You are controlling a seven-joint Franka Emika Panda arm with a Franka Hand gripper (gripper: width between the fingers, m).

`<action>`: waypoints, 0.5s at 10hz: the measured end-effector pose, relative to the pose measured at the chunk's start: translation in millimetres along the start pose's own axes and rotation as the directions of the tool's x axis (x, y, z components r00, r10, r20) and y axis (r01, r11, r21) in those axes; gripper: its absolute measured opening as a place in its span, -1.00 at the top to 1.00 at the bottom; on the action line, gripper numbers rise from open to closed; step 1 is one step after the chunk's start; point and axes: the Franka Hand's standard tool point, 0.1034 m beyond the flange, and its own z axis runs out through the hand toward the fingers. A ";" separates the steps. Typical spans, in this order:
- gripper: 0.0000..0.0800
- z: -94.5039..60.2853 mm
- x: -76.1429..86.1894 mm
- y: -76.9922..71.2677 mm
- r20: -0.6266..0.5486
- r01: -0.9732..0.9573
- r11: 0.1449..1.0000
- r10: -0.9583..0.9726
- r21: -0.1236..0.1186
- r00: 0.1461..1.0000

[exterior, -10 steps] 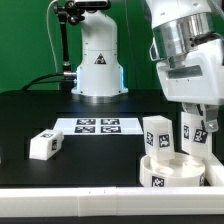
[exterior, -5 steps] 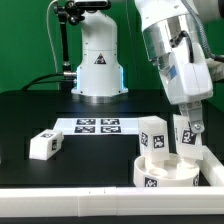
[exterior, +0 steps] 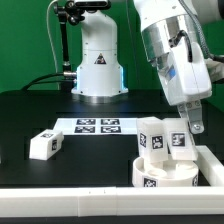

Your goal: Assemble stool

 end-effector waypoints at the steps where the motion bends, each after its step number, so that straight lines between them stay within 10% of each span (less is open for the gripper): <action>1: -0.37 -2.4 -3.7 -4.0 0.009 0.025 1.000 -0.025 -0.016 1.000; 5: -0.62 -9.3 -14.2 -7.1 0.028 0.078 0.997 -0.077 -0.022 0.997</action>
Offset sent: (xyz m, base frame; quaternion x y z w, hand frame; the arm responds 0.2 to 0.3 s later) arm 0.0008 0.0044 0.0138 -0.0173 -0.0056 -0.0847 0.9962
